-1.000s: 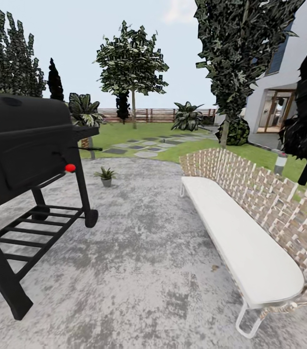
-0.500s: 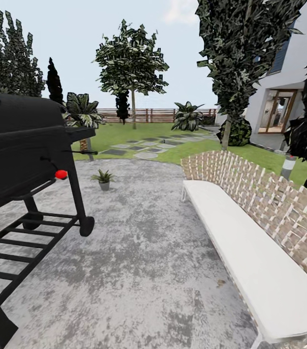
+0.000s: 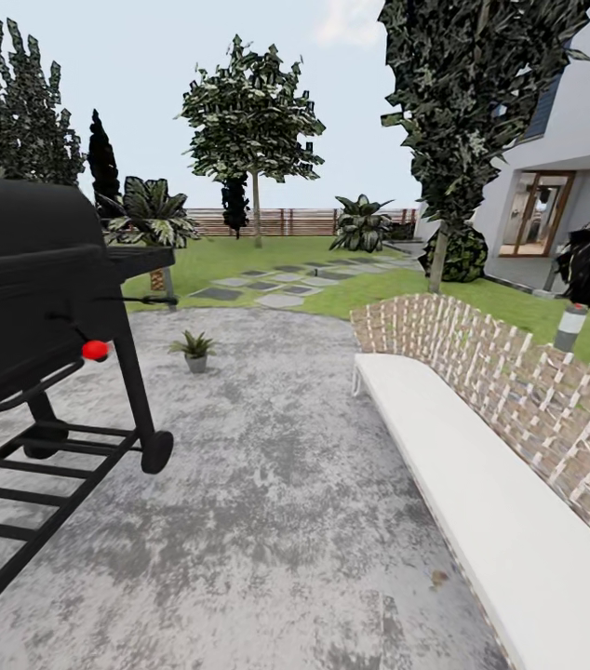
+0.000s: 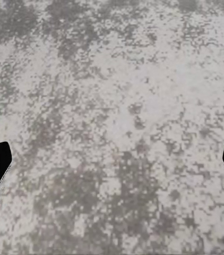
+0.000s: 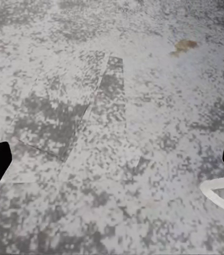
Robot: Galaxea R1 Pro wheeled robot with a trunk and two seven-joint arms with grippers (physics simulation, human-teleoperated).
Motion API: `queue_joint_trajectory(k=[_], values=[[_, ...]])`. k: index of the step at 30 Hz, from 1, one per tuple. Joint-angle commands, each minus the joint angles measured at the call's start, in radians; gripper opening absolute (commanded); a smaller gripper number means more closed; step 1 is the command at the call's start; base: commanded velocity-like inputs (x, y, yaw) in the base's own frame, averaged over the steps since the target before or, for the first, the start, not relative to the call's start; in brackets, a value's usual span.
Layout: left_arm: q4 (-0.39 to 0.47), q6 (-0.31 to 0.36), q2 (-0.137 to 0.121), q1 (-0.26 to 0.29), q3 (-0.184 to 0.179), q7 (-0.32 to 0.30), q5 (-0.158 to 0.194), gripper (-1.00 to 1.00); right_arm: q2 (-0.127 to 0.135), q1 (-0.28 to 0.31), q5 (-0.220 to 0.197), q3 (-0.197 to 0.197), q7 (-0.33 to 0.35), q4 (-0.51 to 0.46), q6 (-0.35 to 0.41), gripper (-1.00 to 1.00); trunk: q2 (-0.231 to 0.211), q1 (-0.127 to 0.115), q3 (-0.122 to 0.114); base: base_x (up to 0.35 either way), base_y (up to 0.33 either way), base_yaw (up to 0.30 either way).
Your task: Pick up the pesticide atomizer in the garden and spray insectifuge to fully cover both potted plants in the garden.
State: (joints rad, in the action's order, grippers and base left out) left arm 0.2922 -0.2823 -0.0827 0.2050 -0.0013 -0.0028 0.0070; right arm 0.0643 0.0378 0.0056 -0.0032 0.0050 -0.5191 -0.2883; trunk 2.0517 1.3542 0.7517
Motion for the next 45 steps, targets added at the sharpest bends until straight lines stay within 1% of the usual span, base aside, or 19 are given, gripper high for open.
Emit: queue_joint_trajectory(k=[1,3,6,45], values=[[-0.001,-0.003,0.0,0.001,0.0,0.0,0.001,1.0,0.0,0.001,0.001,0.001,0.001,0.0,-0.017,1.0,0.0,0.0,0.001,0.338,0.0,0.0],[-0.001,-0.003,0.0,0.001,0.0,-0.001,-0.001,1.0,-0.002,0.001,0.001,0.005,0.002,0.003,-0.081,1.0,0.0,0.0,0.001,0.338,0.0,0.0],[-0.001,-0.003,0.0,0.001,0.0,-0.001,-0.001,1.0,-0.003,0.001,0.002,0.006,0.003,0.008,-0.097,1.0,0.0,0.0,0.001,0.338,0.0,0.0],[-0.001,-0.003,0.001,0.001,0.0,0.0,-0.001,1.0,-0.003,0.001,0.004,0.003,0.003,0.013,-0.101,1.0,0.0,0.0,0.001,0.338,0.0,0.0]])
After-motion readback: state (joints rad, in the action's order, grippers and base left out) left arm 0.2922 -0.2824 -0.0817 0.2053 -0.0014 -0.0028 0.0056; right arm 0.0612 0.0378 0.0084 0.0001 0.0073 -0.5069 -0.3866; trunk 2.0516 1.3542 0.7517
